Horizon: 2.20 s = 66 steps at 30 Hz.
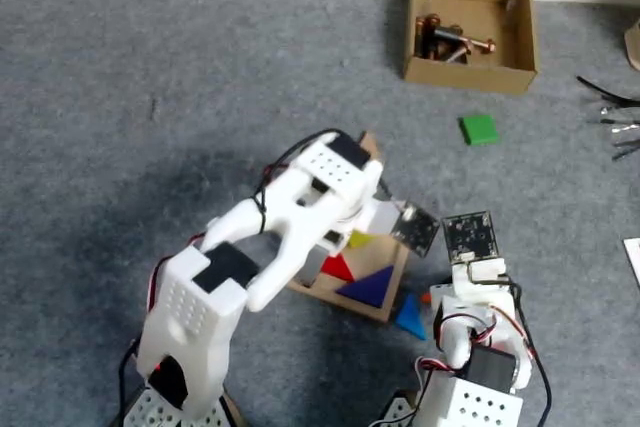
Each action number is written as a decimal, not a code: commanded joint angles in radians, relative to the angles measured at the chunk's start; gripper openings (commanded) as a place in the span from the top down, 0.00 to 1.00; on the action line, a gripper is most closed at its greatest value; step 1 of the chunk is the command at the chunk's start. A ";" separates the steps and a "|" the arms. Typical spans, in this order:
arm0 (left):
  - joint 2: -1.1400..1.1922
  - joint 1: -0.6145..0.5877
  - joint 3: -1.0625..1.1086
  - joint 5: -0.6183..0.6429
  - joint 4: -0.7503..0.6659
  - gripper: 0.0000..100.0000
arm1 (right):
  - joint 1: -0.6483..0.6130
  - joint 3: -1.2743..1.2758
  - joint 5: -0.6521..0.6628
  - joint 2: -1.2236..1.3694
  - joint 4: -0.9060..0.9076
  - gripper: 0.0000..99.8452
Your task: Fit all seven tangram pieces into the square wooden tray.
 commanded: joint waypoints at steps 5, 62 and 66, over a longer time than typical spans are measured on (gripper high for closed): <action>-0.012 0.004 0.085 -0.017 -0.098 0.67 | -0.019 0.104 0.009 -0.012 -0.024 0.80; -0.008 -0.042 -0.019 -0.015 0.031 0.93 | -0.019 0.104 0.009 -0.012 -0.024 0.80; -0.008 -0.039 -0.021 -0.015 0.032 0.93 | -0.019 0.104 0.009 -0.012 -0.024 0.80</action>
